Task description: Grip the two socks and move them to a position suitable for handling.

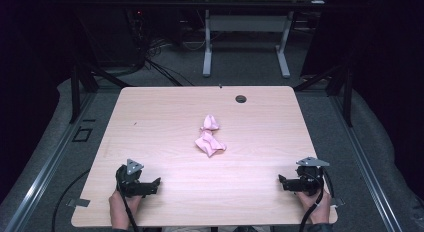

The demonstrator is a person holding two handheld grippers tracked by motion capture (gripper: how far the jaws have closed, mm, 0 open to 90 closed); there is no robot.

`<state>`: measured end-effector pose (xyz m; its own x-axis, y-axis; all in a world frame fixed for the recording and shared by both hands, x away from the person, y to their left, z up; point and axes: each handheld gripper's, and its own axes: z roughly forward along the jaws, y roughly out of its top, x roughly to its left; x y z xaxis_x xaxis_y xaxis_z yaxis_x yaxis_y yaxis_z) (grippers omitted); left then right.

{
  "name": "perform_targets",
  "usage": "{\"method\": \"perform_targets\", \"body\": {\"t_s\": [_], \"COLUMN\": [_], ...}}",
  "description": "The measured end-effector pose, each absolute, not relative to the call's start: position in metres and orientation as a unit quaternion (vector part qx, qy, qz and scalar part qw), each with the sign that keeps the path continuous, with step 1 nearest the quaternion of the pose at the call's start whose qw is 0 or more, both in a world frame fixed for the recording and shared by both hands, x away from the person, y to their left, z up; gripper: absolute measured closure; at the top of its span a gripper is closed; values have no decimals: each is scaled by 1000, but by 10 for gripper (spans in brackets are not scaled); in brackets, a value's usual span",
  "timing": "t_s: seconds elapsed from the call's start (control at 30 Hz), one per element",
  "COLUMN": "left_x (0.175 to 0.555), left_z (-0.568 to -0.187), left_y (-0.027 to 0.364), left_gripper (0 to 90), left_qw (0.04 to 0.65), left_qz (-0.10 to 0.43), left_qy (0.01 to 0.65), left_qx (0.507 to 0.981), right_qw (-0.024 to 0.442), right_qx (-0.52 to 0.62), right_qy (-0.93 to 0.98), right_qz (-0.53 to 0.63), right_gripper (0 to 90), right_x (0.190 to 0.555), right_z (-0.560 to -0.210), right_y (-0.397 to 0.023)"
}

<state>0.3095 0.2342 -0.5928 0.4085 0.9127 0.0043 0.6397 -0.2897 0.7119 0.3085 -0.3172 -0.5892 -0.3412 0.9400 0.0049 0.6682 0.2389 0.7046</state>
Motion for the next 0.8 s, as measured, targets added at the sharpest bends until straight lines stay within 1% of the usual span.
{"method": "perform_targets", "body": {"t_s": [0.63,0.8], "left_x": [309,309], "left_z": [-593,-593], "left_y": [234,234], "left_gripper": [6,6], "left_qw": [322,322], "left_qz": [212,212], "left_qy": [502,502], "left_qx": [774,774], "right_qw": [201,196], "right_qx": [531,526], "right_qy": [764,768], "right_qz": [306,309], "right_gripper": [0,0], "right_x": [313,312], "right_z": [-586,-573], "right_y": [-316,-315]}}
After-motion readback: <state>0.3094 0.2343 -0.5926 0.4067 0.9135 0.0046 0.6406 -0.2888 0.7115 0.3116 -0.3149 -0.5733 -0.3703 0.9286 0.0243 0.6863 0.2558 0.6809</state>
